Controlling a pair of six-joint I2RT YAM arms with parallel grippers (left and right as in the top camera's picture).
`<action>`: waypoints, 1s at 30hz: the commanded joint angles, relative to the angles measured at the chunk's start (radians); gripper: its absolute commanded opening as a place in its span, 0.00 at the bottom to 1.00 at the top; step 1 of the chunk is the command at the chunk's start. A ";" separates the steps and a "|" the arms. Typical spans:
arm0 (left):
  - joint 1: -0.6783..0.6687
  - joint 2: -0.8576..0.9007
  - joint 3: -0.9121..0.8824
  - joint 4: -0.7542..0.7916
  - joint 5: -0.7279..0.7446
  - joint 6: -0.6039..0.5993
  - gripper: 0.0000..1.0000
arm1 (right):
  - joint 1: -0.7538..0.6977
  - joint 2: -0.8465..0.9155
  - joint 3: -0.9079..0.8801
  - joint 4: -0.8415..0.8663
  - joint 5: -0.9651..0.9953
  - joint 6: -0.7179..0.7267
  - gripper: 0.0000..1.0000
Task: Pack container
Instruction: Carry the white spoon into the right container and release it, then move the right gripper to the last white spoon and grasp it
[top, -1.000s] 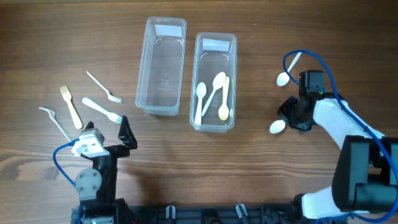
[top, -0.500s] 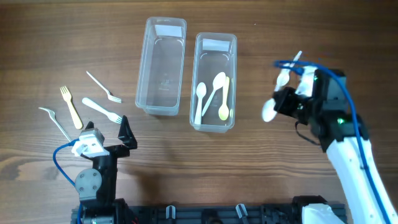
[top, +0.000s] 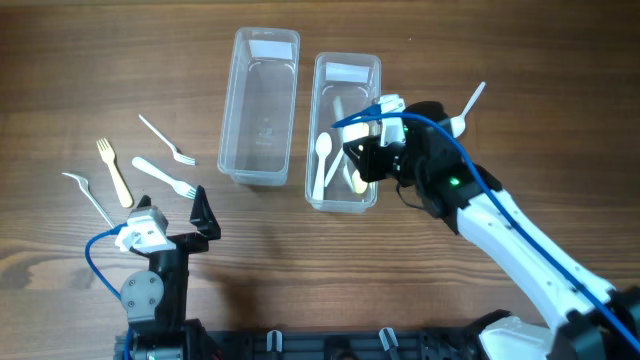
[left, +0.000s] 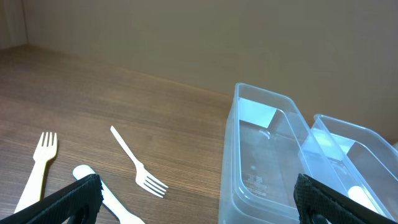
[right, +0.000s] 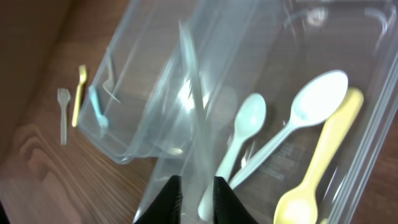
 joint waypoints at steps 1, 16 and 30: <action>-0.003 -0.007 -0.008 0.002 0.001 0.020 1.00 | 0.002 0.038 0.018 0.048 0.003 0.045 0.62; -0.003 -0.007 -0.008 0.002 0.001 0.020 1.00 | -0.016 -0.098 0.197 -0.235 0.374 0.138 0.59; -0.003 -0.007 -0.008 0.002 0.001 0.020 1.00 | -0.240 -0.027 0.208 -0.210 0.375 0.039 0.64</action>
